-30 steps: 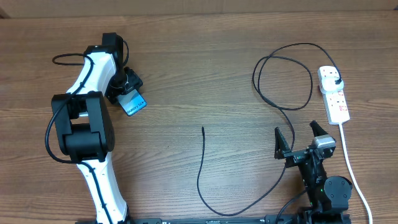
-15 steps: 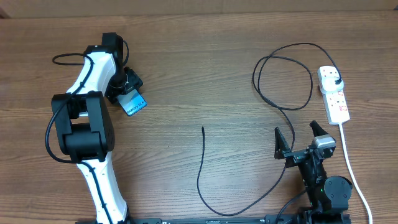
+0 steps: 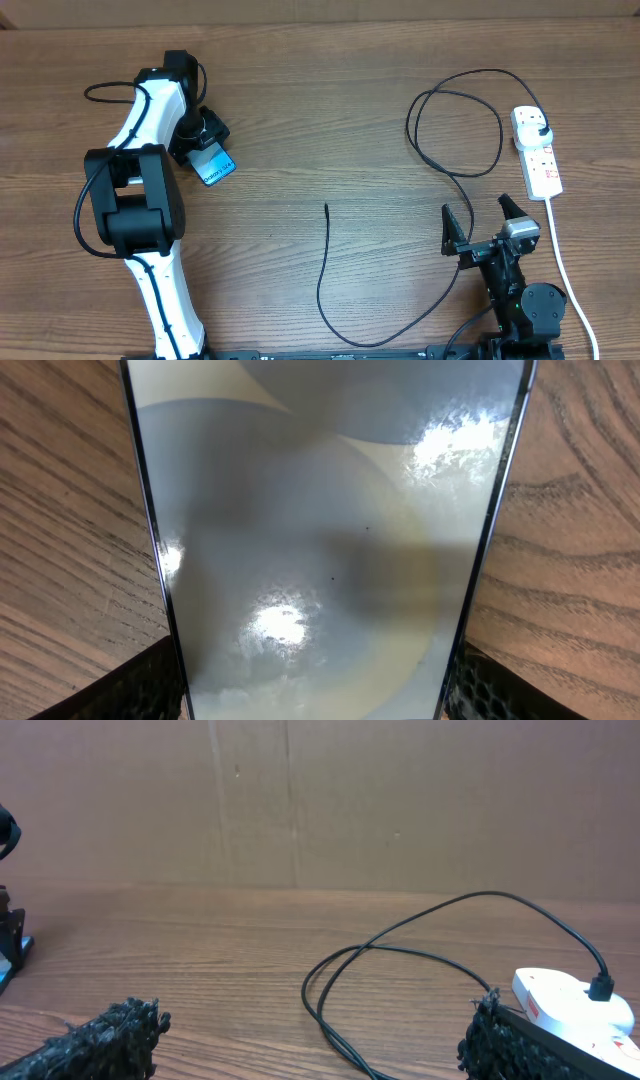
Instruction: Plug charger to phone and switch on socket
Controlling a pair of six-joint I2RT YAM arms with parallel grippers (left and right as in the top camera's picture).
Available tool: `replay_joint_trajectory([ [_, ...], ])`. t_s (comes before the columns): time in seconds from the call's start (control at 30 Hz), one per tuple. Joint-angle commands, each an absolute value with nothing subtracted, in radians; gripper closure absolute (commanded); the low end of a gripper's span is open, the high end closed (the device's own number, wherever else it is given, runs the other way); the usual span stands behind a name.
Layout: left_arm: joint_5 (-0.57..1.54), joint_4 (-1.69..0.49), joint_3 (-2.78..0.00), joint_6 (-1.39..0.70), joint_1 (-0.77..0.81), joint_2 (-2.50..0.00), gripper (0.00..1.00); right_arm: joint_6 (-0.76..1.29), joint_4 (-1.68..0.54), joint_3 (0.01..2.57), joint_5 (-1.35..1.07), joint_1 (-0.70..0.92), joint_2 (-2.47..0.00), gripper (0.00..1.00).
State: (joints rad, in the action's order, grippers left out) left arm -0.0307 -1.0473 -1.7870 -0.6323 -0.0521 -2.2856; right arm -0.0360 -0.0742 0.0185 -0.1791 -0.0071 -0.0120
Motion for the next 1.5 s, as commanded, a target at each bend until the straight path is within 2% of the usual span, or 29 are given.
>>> replay_joint_trajectory([
  [0.0,-0.056,-1.058,-1.806,-0.628,-0.045,-2.280,0.96,-0.031,-0.070,0.008,-0.174,-0.012,-0.003,0.00],
  [1.1,-0.059,-1.074,-1.811,-0.628,-0.045,-2.164,0.96,-0.031,-0.070,0.008,-0.174,-0.012,-0.003,0.00],
  [1.47,-0.007,-1.078,-1.811,-0.628,-0.045,-2.015,0.96,-0.031,-0.070,0.008,-0.174,-0.012,-0.003,0.00],
])
